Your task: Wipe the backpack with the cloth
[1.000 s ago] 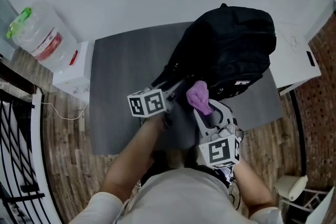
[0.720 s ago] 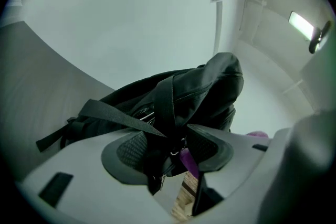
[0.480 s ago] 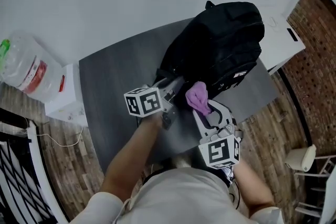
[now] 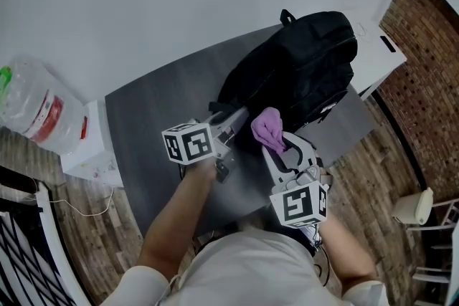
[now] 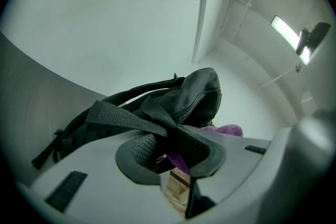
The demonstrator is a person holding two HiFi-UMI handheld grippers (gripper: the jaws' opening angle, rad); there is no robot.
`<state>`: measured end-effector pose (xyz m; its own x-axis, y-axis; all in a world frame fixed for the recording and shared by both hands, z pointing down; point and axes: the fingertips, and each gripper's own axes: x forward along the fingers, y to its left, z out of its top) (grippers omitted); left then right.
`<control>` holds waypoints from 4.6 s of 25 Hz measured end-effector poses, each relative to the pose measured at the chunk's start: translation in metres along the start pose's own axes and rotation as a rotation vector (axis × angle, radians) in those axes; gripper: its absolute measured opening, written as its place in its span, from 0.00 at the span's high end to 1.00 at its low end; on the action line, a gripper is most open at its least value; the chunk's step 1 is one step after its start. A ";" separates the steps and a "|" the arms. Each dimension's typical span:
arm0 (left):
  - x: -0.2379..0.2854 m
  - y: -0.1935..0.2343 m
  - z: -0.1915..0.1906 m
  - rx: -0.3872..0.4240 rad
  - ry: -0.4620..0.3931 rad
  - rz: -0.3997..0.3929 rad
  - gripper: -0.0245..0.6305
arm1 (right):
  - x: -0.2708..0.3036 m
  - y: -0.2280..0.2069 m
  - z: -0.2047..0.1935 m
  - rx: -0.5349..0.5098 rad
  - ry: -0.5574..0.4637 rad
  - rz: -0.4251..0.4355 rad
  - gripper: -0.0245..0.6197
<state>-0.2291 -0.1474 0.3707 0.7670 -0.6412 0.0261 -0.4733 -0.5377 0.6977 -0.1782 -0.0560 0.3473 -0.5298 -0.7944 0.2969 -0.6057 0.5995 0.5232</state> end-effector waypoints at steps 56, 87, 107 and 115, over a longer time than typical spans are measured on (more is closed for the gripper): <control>-0.092 0.037 -0.046 0.142 -0.049 -0.026 0.82 | 0.091 0.082 -0.011 -0.276 0.202 0.105 0.75; -0.080 -0.071 0.022 0.398 -0.190 -0.006 0.82 | -0.018 -0.070 0.120 -0.356 -0.192 -0.195 0.75; -0.083 -0.057 0.033 0.386 -0.112 -0.139 0.82 | 0.025 -0.142 0.107 -0.511 0.137 -0.485 0.75; -0.093 -0.040 0.024 0.336 -0.120 -0.137 0.82 | 0.050 -0.099 0.100 -0.581 0.169 -0.400 0.75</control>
<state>-0.2920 -0.0794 0.3236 0.7864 -0.5994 -0.1493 -0.5004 -0.7598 0.4152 -0.2037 -0.1453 0.2306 -0.2061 -0.9745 0.0884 -0.2956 0.1481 0.9438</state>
